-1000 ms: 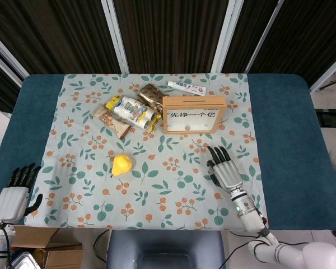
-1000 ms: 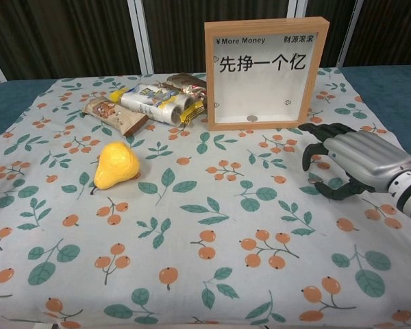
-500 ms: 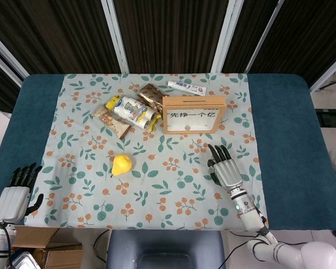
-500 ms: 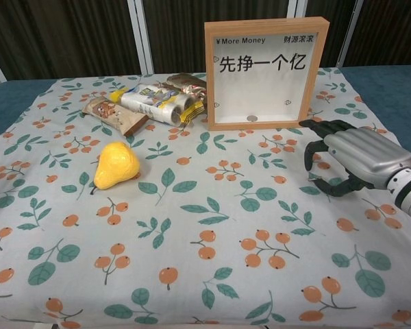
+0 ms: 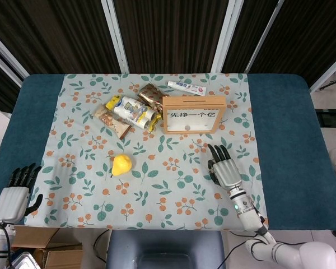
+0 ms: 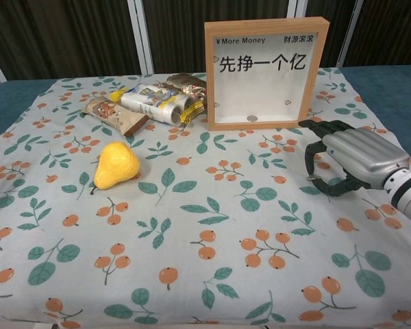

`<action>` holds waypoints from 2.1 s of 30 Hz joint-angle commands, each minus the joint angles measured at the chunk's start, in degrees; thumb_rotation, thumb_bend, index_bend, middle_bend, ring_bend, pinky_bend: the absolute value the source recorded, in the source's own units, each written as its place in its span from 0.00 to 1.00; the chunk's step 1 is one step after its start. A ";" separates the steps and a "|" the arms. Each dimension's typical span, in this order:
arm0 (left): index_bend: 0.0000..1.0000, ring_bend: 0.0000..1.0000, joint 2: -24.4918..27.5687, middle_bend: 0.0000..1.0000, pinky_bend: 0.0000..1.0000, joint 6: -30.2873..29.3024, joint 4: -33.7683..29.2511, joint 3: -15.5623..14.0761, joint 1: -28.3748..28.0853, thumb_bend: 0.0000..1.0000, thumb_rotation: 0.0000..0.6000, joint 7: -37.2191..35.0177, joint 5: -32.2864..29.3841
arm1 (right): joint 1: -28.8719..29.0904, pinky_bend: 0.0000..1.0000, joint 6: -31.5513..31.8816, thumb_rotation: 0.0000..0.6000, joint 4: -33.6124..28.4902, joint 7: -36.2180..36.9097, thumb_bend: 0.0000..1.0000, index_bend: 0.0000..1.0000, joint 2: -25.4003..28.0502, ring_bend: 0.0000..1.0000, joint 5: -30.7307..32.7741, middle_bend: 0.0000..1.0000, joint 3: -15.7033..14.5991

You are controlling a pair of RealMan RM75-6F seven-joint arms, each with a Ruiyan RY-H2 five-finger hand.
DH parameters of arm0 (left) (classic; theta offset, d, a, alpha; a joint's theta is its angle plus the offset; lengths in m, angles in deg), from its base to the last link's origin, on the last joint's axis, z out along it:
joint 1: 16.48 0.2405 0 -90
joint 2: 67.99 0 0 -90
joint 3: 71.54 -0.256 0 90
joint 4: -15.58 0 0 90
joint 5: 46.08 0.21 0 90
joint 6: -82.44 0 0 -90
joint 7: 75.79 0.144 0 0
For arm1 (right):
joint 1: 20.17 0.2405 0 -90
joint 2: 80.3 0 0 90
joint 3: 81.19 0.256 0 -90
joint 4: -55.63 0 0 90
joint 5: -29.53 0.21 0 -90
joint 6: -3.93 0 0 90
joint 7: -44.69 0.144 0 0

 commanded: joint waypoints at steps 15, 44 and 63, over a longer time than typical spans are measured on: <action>0.00 0.00 0.21 0.00 0.00 0.34 -0.13 -0.01 -0.16 0.41 1.00 -0.04 -0.11 | 0.32 0.00 -0.41 1.00 -0.32 -0.04 0.53 0.68 -0.12 0.00 0.64 0.10 0.58; 0.00 0.00 0.55 0.00 0.00 -0.54 -0.85 -0.26 0.12 0.41 1.00 -0.31 0.60 | -1.31 0.00 6.76 1.00 -26.44 0.32 0.54 0.74 15.14 0.00 -0.04 0.13 5.07; 0.00 0.00 1.57 0.00 0.00 -1.89 -2.51 0.04 0.33 0.41 1.00 -0.77 1.28 | 5.53 0.00 -0.66 1.00 -52.58 -10.30 0.54 0.76 36.43 0.00 11.42 0.13 17.66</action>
